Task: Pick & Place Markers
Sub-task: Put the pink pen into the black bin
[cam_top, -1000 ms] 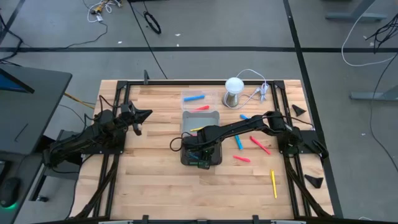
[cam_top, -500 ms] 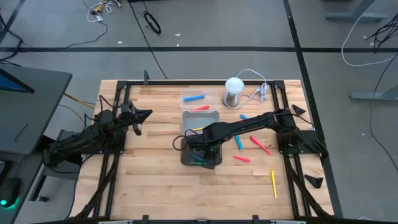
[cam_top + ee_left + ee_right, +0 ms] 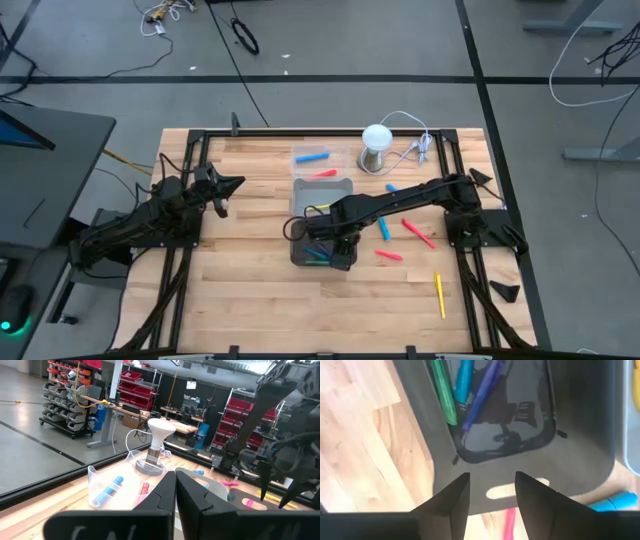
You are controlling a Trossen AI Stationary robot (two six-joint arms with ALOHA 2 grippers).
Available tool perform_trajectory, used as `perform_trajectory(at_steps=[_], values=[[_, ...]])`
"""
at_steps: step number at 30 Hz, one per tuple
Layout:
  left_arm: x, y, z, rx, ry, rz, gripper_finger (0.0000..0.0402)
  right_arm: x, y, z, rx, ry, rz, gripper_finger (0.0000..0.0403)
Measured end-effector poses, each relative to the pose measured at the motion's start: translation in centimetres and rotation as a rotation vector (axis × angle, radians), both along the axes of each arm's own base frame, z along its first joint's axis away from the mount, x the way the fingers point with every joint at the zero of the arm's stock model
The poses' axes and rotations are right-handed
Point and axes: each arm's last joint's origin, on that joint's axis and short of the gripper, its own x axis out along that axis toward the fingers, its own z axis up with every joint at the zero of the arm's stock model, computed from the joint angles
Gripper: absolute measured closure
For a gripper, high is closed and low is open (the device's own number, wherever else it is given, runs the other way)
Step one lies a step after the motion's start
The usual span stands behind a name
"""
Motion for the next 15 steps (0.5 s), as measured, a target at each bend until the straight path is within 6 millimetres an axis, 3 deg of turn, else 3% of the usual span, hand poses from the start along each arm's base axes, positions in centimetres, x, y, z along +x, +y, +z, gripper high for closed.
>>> perform_trajectory(at_steps=[9, 15], values=[[0.0, 0.0, 0.0, 0.000, 0.001, 0.000, 0.0388, -1.1, 1.0, 1.3, -0.029, -0.010, 0.011, 0.0246], [0.0, 0.0, 0.0, 0.000, 0.001, 0.000, 0.0388, -3.5, 0.8, 0.6, -0.037, 0.030, -0.032, 0.0246]])
